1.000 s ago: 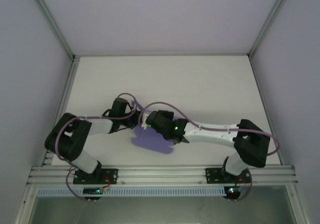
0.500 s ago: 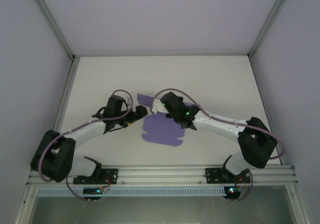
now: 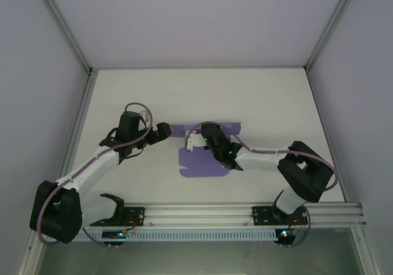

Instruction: Assemble paper box

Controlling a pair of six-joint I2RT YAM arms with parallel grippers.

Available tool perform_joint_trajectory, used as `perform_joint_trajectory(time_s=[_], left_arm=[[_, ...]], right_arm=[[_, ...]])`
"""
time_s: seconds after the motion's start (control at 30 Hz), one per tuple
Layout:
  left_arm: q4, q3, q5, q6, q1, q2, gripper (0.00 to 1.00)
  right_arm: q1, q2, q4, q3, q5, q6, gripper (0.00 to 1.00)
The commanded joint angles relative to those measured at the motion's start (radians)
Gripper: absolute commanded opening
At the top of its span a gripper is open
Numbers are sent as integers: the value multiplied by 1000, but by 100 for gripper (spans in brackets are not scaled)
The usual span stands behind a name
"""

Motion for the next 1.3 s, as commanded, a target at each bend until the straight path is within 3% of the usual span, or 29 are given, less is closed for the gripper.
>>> perform_joint_trajectory(time_s=[0.0, 0.2, 0.33, 0.47, 0.5, 0.63, 0.83, 0.93, 1.07, 1.27], left_arm=[[15, 10, 34, 66, 4, 5, 100], [115, 46, 85, 180, -8, 76, 100], [96, 104, 86, 354, -23, 130, 100], [-1, 163, 16, 554, 10, 142, 100], [-12, 171, 33, 590, 31, 137, 100], [-72, 211, 272, 776, 108, 168, 100], [-276, 392, 372, 1005, 105, 363, 100], [-329, 446, 410, 1053, 102, 412, 93], [-320, 456, 326, 1041, 102, 459, 83], [-414, 521, 407, 1092, 65, 562, 65]], right_arm=[[2, 40, 119, -19, 20, -47, 0], [-19, 88, 180, -45, -16, -25, 0], [-21, 97, 227, -50, -12, -40, 0], [-33, 49, 148, -47, -59, -26, 0], [-37, 37, 130, -47, -69, -20, 0], [-42, 1, 105, -54, -92, -16, 0], [-42, -5, 95, -47, -96, -8, 0], [-42, 4, 104, -43, -96, -5, 0], [-41, -3, 100, -33, -88, -3, 0], [-42, -4, 82, -22, -108, 16, 0]])
